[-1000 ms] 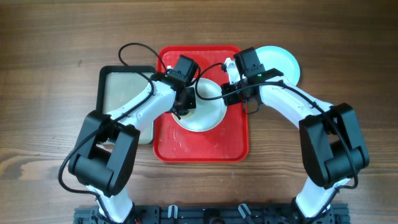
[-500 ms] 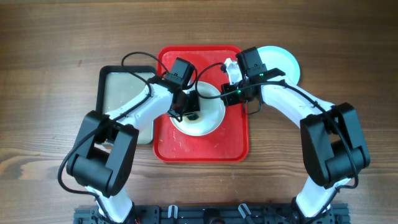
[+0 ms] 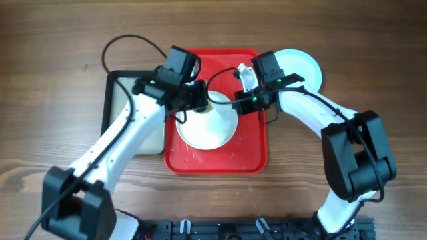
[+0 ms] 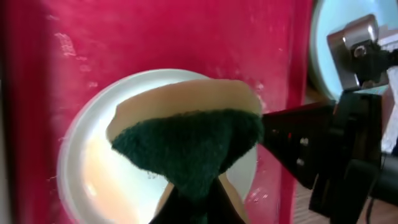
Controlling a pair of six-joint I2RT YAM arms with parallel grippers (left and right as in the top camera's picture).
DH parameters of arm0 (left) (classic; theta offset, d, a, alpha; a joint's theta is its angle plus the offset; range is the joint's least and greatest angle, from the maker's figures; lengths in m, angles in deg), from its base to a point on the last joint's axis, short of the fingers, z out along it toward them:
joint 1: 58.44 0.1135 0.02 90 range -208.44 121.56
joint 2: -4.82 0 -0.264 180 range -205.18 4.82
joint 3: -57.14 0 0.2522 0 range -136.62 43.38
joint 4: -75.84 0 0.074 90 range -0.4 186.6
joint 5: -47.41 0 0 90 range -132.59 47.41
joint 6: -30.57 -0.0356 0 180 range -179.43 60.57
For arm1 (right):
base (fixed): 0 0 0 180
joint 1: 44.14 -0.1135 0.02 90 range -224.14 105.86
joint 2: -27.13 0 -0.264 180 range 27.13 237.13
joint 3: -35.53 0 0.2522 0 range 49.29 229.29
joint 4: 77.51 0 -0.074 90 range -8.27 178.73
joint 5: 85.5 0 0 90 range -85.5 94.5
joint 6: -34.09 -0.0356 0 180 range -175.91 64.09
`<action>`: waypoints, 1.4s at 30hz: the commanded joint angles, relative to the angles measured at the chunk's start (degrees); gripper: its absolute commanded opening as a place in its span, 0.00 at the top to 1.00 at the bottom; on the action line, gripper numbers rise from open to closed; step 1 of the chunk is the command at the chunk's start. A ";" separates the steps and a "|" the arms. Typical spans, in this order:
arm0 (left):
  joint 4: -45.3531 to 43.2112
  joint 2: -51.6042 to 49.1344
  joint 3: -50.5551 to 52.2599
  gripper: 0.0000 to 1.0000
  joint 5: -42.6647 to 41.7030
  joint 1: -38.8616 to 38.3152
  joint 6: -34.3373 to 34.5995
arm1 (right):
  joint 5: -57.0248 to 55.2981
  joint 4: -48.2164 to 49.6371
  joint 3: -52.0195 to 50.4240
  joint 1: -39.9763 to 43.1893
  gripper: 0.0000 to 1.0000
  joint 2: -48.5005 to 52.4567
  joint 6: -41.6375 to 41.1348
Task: Clean dirty plates on tray and stack at the side
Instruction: 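Scrub the white plate with the sponge while the right gripper holds its rim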
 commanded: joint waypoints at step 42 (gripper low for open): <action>-4.44 -17.11 7.98 0.96 1.64 -2.23 -0.92 | -10.47 -3.19 0.11 -0.28 0.48 -3.30 2.45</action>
